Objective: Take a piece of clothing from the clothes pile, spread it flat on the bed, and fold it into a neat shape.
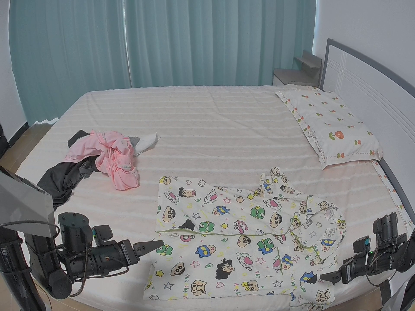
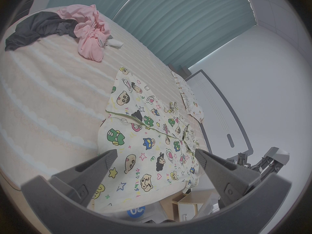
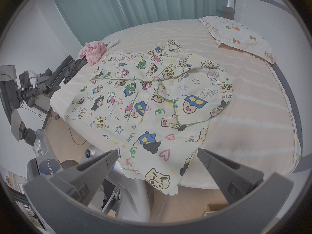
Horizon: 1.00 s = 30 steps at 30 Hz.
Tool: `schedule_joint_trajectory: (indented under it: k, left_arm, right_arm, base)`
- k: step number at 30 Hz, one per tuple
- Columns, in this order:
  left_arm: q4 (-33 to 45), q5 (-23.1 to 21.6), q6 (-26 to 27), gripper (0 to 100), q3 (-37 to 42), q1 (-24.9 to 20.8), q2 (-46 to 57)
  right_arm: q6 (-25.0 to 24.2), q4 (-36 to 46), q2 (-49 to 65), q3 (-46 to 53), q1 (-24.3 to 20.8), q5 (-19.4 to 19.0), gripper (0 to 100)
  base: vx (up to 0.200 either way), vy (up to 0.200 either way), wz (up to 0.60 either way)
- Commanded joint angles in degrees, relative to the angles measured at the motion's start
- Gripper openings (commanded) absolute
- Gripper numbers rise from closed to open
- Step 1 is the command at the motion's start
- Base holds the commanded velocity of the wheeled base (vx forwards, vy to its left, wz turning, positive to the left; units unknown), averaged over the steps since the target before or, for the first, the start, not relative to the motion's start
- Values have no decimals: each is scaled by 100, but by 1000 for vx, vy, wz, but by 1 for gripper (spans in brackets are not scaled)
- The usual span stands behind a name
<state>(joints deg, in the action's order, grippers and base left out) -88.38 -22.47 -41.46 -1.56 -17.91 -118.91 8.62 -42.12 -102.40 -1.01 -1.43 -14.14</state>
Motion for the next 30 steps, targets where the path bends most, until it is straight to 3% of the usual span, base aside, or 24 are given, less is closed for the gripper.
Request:
schedule_joint_trajectory:
  k: [1, 15, 20, 27, 28, 30]
  left_arm:
    - [-4, -3, -99, 100, -2, -72, -10]
    - [-4, -3, -134, 100, -2, -169, -18]
    - [-12, 6, -134, 100, -2, -169, -10]
    - [-12, 6, -152, 100, -11, -169, -1]
    - [-12, 6, -187, 100, -11, -169, 8]
    - [-56, 6, -266, 100, -11, -169, -1]
  right_arm:
    - [-1, 2, -17, 101, -7, -1, 100]
    - [-1, -7, -8, 101, 2, -10, 100]
    - [-132, -262, 45, 101, 2, -62, 100]
    - [-1468, -1158, 10, -532, -270, -71, 100]
    - [-2013, -1141, -8, -1068, -429, -36, 100]
    - [-2347, -1123, -113, -1525, -534, -10, 100]
  base:
    - [0, -200, 0]
    - [0, -200, 0]
    - [0, 0, 0]
    - [0, 0, 0]
    - [0, 0, 0]
    - [0, 0, 0]
